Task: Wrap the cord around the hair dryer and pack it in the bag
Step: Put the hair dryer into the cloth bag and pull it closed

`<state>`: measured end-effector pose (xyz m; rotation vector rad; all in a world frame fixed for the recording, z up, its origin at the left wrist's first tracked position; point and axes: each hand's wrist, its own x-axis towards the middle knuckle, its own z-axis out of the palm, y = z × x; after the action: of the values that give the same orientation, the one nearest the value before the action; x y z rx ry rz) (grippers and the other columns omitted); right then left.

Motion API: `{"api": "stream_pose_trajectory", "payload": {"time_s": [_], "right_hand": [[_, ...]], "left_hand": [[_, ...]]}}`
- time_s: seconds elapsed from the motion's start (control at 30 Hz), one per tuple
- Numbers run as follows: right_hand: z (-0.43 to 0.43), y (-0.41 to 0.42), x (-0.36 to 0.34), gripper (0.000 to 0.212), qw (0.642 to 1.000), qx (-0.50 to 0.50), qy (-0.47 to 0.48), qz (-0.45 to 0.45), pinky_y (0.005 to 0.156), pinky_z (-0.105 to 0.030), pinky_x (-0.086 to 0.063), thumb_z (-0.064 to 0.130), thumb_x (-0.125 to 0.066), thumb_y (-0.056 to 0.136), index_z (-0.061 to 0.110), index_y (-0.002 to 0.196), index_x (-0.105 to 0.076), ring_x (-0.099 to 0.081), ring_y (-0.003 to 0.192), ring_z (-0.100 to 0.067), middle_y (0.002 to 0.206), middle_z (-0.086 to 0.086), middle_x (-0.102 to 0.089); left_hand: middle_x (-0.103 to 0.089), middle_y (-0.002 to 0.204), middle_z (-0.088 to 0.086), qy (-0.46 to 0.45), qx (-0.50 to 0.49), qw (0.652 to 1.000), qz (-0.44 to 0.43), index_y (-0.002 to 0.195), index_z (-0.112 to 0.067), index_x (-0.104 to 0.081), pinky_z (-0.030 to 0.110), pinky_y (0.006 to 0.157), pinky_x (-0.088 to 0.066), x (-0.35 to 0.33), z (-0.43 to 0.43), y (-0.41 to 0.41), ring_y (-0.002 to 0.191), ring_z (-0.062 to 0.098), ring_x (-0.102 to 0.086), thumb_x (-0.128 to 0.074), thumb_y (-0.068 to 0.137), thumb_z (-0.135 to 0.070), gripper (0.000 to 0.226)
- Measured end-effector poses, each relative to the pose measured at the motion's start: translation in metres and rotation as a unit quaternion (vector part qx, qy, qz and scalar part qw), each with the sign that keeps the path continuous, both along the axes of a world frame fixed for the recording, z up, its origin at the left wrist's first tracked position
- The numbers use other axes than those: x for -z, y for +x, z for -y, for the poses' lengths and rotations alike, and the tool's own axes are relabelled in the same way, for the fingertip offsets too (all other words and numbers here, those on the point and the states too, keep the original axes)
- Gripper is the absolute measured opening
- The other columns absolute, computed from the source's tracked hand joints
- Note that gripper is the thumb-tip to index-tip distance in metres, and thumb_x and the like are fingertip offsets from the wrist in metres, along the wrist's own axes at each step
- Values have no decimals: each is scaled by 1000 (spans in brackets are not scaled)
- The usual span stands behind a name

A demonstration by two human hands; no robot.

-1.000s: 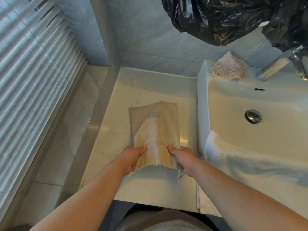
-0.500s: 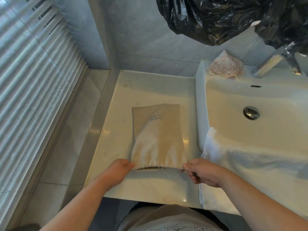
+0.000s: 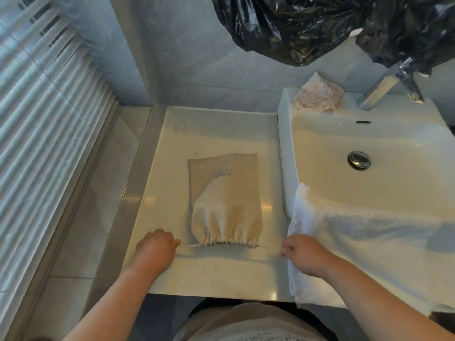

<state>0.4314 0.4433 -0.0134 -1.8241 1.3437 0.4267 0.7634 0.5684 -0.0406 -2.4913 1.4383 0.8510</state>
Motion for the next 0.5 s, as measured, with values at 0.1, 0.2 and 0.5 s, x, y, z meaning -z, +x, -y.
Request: {"api": "stream_pose_trajectory", "payload": {"time_s": [0.1,0.2,0.5], "right_hand": [[-11,20,2,22,975,-187,-95,-70,68,-34,-37,5,-42,82,18,76,-59,-50,83,-28,80,1,-44],[-19,46,2,20,987,-148,-61,-18,63,-29,-36,13,-40,89,18,78,-56,-46,77,-20,82,0,-50],[-19,49,-3,29,991,69,61,98,65,-24,-42,23,-45,98,19,77,-64,-55,73,-13,76,3,-59]], "left_hand": [[-62,120,2,-53,59,997,10,124,-19,-61,29,83,-42,-1,-1,-24,103,23,-55,-42,96,-10,36],[-66,97,4,-46,-81,978,-187,100,-12,-66,27,70,-44,-8,4,-47,82,16,-59,-41,102,-22,27],[-53,71,5,-16,-282,865,-415,81,-7,-66,25,59,-40,-12,1,-56,60,14,-42,-48,103,-31,37]]}}
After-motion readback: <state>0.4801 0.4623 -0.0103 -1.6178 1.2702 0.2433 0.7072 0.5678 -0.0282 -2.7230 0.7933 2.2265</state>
